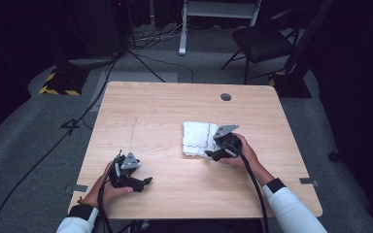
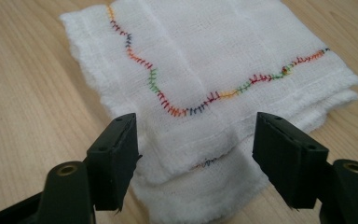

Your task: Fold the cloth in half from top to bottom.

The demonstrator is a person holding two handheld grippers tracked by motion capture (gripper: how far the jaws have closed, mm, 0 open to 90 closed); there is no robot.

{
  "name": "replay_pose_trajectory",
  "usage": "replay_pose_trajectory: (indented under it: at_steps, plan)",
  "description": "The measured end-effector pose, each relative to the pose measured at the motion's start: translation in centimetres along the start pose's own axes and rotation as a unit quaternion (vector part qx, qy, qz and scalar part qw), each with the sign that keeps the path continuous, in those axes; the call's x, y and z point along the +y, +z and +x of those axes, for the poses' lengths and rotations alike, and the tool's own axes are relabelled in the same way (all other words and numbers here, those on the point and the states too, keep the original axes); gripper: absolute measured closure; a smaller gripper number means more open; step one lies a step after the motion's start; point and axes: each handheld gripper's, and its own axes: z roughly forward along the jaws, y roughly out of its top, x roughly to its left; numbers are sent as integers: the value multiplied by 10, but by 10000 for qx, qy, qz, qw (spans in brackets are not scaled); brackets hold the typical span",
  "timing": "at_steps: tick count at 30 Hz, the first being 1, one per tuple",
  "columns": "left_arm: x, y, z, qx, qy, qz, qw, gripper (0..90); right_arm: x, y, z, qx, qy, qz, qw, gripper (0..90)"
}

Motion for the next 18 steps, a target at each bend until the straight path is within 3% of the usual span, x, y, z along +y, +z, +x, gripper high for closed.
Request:
replay_pose_trajectory:
  at_steps: [3,6,18]
  plan:
    - [0,0,0,0,0,0,10000,147,-1,-5,3,-34,-142,164,9998,320]
    - [0,0,0,0,0,0,10000,146,-1,-11,5,-114,-248,162,9995,326]
    - [0,0,0,0,0,0,10000,146,-8,-26,8,-141,-307,233,9992,321]
